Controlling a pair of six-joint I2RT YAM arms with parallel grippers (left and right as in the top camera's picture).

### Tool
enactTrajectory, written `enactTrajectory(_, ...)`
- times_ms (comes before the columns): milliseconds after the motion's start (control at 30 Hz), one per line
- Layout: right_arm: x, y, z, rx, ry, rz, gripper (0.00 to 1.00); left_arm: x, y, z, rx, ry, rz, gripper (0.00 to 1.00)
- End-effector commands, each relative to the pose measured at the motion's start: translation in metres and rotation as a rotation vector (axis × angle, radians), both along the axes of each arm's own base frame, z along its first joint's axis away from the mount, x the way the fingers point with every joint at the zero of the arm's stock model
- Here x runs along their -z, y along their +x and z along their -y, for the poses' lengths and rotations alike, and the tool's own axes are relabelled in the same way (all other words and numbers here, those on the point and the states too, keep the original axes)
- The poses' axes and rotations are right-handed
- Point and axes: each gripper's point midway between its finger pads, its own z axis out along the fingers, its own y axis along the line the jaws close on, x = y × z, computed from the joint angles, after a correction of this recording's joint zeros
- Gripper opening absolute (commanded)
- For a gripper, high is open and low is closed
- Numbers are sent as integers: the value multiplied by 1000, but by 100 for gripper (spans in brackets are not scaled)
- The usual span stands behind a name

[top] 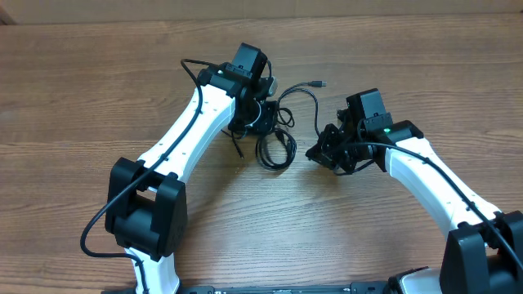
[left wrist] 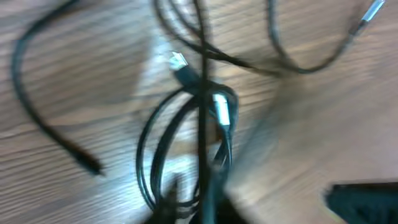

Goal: Untangle cables

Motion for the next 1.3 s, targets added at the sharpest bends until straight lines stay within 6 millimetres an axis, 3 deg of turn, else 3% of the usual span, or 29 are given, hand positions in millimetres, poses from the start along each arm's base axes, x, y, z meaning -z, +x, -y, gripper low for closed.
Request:
enactTrajectory(0,2,2,12,-32,-83,33,9,1,7,-22,-10,135,65,53)
enactTrajectory(100,5,-3,15,-71,-102,33,22,3,1,-25,-8,148,41,56)
enactTrajectory(233,5,-3,15,-81,-104,42,23,9,-5,-31,-8,180,17,58)
enactTrajectory(333,3,2,14,-120,-109,95,25,21,-6,-38,-14,216,19,55)
enactTrajectory(500,5,9,17,-133,-166,141,41,50,-6,-33,-13,172,37,54)
enactTrajectory(600,5,10,12,-143,-165,158,41,59,-6,-33,-12,169,47,53)
enactTrajectory(733,3,21,6,-151,-196,225,34,64,1,-35,9,171,88,41)
enactTrajectory(800,2,27,1,-210,-231,300,36,57,14,-35,-7,148,127,41)
enactTrajectory(900,-3,33,-12,-370,-271,445,50,41,34,-34,-31,109,180,42)
enactTrajectory(967,-3,36,-13,-451,-326,515,55,21,47,-26,-7,39,217,42)
enactTrajectory(1067,-2,43,-6,-505,-401,570,57,-10,58,-14,43,-54,254,54)
enactTrajectory(1100,-2,45,-7,-543,-412,597,57,-29,60,-8,54,-94,259,63)
enactTrajectory(1167,0,46,-8,-561,-417,605,58,-42,57,-5,62,-113,245,70)
enactTrajectory(1267,11,49,-9,-594,-427,605,59,-47,40,1,73,-141,168,68)
